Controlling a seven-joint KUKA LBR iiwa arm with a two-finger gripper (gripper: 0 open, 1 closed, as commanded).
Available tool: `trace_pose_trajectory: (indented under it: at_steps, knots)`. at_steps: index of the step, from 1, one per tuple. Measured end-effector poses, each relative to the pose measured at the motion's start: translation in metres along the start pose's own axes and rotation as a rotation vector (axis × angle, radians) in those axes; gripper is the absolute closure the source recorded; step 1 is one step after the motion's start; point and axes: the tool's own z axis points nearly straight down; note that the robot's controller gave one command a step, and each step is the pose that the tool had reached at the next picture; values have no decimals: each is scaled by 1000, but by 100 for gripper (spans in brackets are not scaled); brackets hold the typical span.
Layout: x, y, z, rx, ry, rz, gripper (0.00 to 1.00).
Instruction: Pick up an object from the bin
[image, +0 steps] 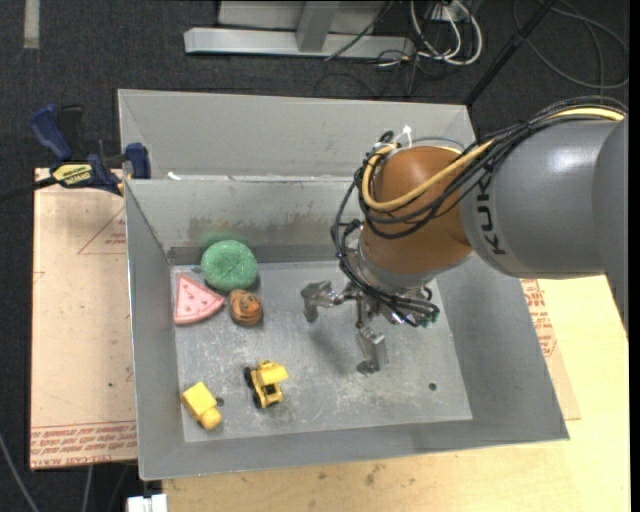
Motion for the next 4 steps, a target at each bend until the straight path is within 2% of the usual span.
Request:
trace_pose_trajectory:
  at_steps: [1,2,3,4]
  knots:
    - [-16,50,12,0,2,-287,0]
    - [-30,77,24,-4,0,-285,0]
    - [-33,78,25,-1,1,-156,0]
    - [-43,90,33,0,-1,-386,0]
